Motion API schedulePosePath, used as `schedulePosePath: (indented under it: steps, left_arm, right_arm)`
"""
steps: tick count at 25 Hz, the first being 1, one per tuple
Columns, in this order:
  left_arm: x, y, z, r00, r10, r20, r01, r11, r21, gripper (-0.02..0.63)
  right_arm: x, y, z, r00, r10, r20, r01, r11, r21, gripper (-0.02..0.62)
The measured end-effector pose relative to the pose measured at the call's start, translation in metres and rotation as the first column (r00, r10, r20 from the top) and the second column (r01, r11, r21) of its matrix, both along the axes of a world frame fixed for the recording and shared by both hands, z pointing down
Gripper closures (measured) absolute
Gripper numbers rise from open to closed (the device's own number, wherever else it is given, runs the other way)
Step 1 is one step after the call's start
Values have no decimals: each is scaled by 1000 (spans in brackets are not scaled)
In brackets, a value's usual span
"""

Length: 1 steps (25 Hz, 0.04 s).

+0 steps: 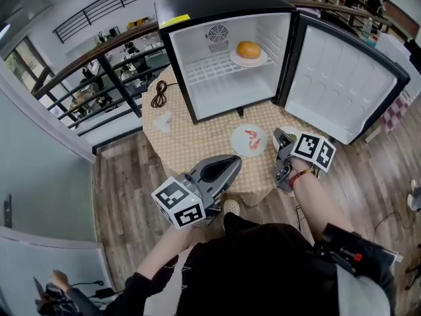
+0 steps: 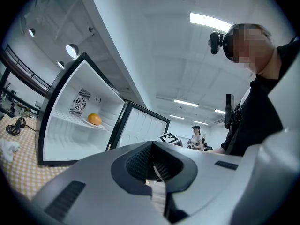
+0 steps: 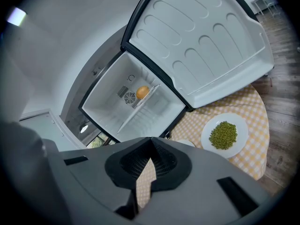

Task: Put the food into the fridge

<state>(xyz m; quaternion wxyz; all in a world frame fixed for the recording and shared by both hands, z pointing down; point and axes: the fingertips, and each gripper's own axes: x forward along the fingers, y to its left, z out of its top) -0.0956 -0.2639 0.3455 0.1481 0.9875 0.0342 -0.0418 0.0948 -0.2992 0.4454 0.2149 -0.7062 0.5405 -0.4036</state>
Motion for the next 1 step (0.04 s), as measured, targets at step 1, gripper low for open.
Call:
schedulePosePath:
  steps: [1]
  left_arm:
    - [0, -1, 0, 1000, 0, 0, 0, 1000, 0, 594]
  right_arm:
    - [0, 0, 0, 1000, 0, -1, 0, 1000, 0, 580]
